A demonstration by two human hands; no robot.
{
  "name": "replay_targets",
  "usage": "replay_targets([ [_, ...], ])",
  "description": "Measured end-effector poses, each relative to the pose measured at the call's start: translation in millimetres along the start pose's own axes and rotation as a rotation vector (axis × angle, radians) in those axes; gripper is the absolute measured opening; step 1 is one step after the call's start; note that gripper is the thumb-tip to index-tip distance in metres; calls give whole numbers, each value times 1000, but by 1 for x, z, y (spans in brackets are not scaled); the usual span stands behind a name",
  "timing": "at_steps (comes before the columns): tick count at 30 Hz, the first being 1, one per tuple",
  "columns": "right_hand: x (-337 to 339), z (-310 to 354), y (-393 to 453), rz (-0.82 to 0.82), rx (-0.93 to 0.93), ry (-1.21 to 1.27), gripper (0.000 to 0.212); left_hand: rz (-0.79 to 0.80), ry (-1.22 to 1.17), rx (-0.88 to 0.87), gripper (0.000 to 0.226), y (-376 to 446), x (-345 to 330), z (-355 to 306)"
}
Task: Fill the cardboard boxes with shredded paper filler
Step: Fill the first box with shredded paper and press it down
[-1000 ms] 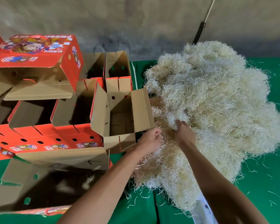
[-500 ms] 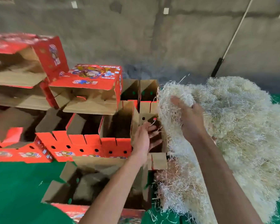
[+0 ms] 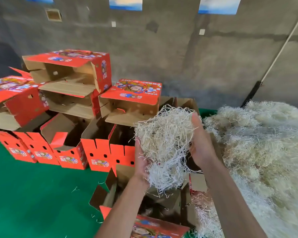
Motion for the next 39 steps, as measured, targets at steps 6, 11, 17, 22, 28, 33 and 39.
replay_targets([
  [6, 8, -85, -9, 72, -238, -434, 66, -186, 41, -231, 50, 21, 25, -43],
  [11, -11, -115, -15, -97, -111, -130, 70, -216, 303, 54, 34, 19, 24, 6],
  [17, -19, -62, -26, -143, 541, -370, 34, -94, 172, -275, 61, 11, -6, -32],
  [22, -33, -65, -25, -73, 590, -510, 32, -188, 219, -338, 103, 6, -16, -43],
  [28, 12, -52, 2, -355, 198, -151, 84, -176, 141, -203, 105, 32, 12, -72],
  [33, 73, -19, 20, -478, 168, 7, 65, -332, 14, -235, 52, 39, 76, -123],
  [39, 66, -20, 29, -441, -3, 93, 80, -121, 278, -170, 63, 37, 58, -113],
])
Point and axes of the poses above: each hand's wrist, its own y-axis towards the middle knuckle, its own x-axis out of the back of the hand, z = x × y, the point moved 7 cm from there along y, towards the middle knuckle, and after that the axes turned 13 degrees about y, right-handed, at the moved point
